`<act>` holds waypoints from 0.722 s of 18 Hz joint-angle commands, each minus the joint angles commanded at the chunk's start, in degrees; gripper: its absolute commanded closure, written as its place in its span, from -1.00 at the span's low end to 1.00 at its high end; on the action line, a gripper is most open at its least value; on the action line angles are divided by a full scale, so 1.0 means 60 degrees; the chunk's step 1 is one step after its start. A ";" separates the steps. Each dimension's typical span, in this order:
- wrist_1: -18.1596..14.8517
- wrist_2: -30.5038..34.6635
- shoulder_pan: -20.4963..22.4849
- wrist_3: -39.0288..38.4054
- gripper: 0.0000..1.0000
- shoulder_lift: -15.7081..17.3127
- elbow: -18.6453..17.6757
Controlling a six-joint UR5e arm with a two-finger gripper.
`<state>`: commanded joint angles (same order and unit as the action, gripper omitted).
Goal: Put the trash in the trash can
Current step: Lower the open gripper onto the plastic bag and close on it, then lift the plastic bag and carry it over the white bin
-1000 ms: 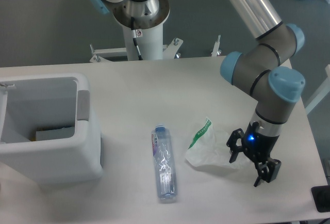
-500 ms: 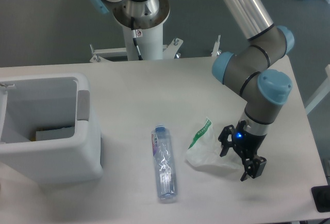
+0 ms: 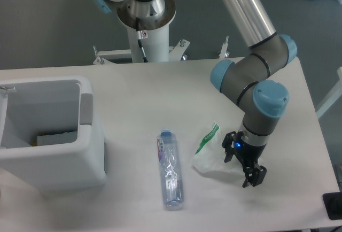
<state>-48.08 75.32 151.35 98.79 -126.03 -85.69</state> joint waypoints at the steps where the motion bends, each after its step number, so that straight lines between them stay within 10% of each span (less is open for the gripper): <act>1: 0.0000 0.0000 0.0000 0.0000 -0.55 0.0014 0.0000; 6: 0.0073 -0.0029 0.0015 -0.0351 0.93 0.0029 -0.0015; 13: 0.0000 0.0059 0.0015 -0.0878 1.00 0.0453 0.0015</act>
<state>-48.07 75.67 151.43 93.52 -123.32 -85.60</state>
